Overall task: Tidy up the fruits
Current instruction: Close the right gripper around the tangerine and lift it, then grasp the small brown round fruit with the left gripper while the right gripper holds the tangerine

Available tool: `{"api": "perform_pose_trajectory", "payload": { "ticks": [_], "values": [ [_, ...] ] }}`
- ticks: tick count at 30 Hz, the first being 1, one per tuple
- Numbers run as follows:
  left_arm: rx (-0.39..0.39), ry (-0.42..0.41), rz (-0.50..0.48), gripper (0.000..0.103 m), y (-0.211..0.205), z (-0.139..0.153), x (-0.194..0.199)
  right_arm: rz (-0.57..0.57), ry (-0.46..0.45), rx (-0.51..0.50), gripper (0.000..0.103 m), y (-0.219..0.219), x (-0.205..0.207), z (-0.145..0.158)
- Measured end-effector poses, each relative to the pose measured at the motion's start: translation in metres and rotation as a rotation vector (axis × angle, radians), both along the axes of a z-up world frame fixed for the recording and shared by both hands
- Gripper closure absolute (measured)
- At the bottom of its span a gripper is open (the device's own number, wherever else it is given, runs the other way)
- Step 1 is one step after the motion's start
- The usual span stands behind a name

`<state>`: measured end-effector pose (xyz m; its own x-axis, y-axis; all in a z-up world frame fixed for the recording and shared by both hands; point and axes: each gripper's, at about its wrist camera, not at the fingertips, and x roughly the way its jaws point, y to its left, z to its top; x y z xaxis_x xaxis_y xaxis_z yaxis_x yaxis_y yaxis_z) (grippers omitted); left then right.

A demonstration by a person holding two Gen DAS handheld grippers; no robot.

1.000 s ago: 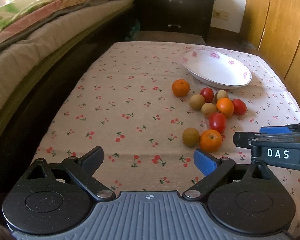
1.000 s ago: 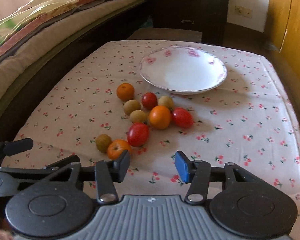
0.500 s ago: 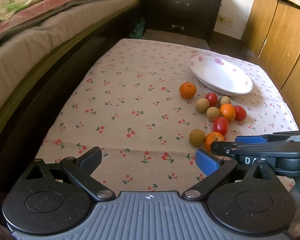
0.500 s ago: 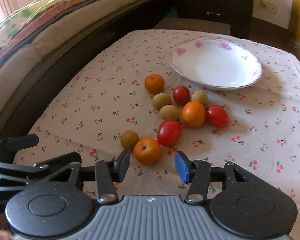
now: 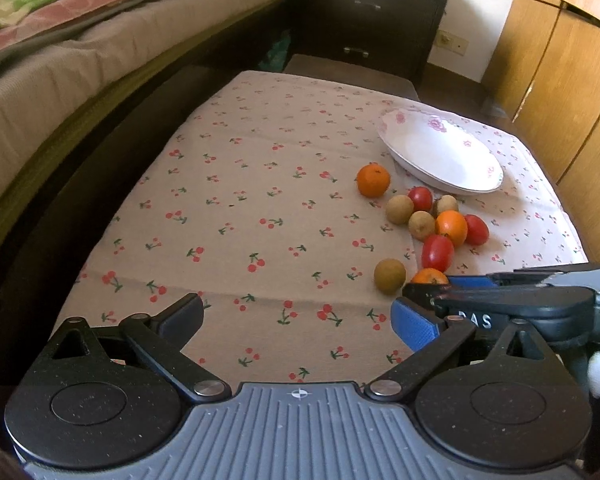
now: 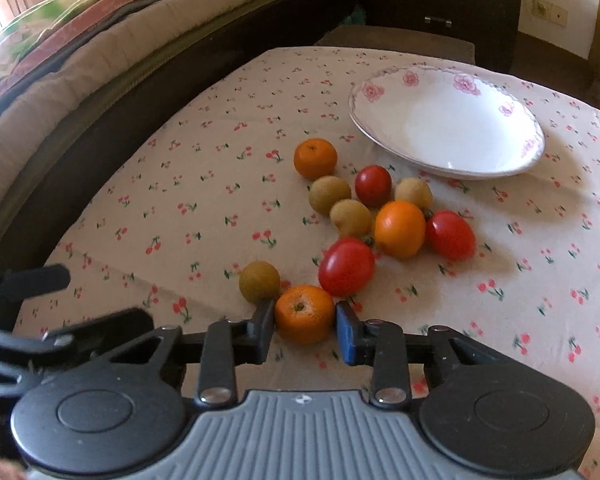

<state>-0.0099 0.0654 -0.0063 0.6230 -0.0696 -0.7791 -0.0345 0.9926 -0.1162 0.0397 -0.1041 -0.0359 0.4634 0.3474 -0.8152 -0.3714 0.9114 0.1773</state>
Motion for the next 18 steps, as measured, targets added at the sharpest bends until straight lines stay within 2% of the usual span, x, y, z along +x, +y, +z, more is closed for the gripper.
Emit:
{"api": "perform_pose_trajectory", "payload": {
  "ticks": [8,12,18],
  "values": [
    [0.02,-0.035,-0.116,0.003,-0.033,-0.001,0.01,-0.024,0.011,-0.044,0.069,-0.04,-0.021,0.009],
    [0.06,-0.034,-0.148,0.006,-0.052,-0.008,0.023,-0.066,0.003,-0.012,0.069,-0.061,-0.023,0.015],
    [0.048,0.009,-0.155,0.025,-0.062,-0.025,0.046,-0.077,0.013,0.016,0.069,-0.071,-0.022,0.013]
  ]
}}
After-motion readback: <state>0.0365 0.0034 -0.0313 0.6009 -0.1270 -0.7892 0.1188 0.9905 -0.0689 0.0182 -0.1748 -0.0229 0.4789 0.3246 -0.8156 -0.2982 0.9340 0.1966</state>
